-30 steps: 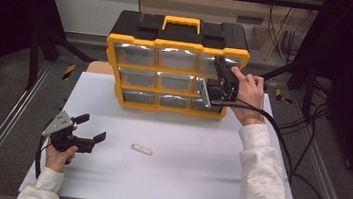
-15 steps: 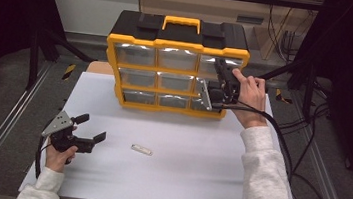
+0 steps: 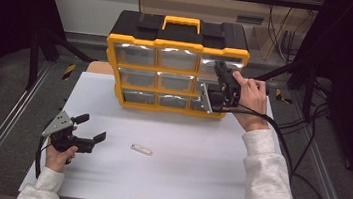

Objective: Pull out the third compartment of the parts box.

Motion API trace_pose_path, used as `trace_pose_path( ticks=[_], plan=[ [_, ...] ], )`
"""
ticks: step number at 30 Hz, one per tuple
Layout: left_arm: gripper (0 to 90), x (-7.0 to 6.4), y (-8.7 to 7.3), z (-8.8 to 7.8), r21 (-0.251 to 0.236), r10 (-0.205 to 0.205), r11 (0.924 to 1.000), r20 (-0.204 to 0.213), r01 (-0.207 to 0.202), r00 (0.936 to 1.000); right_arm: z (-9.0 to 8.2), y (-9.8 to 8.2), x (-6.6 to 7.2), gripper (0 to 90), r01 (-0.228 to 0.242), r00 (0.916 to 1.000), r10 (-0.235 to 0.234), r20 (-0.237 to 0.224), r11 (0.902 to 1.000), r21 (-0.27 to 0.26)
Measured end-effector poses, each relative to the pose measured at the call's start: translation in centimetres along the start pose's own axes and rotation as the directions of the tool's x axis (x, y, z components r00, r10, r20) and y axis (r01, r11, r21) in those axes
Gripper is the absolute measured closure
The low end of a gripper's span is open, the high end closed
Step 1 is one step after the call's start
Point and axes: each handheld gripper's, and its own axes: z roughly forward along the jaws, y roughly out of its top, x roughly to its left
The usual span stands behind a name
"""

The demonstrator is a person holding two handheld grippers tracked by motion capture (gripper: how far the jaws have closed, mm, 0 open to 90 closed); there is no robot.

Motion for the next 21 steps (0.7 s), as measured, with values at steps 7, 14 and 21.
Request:
trace_pose_path(
  ticks=[7, 14, 21],
  plan=[
    [2.0, 0.0, 0.0, 0.0, 0.000, 0.000, 1.0000, -0.001, 0.000, 1.0000, -0.5, 0.1, 0.0, 79.0, -0.002, 1.0000, 0.002, -0.002, 1.0000, -0.004],
    [2.0, 0.0, 0.0, 0.0, 0.001, 0.001, 1.0000, -0.004, -0.001, 1.0000, -1.0, 0.1, 0.0, 79.0, -0.001, 1.0000, 0.001, -0.004, 1.0000, -0.008],
    [2.0, 0.0, 0.0, 0.0, -0.002, 0.000, 1.0000, -0.004, 0.000, 1.0000, -1.5, 0.2, -0.1, 79.0, -0.002, 1.0000, 0.002, -0.007, 0.9999, -0.010]
  ],
)
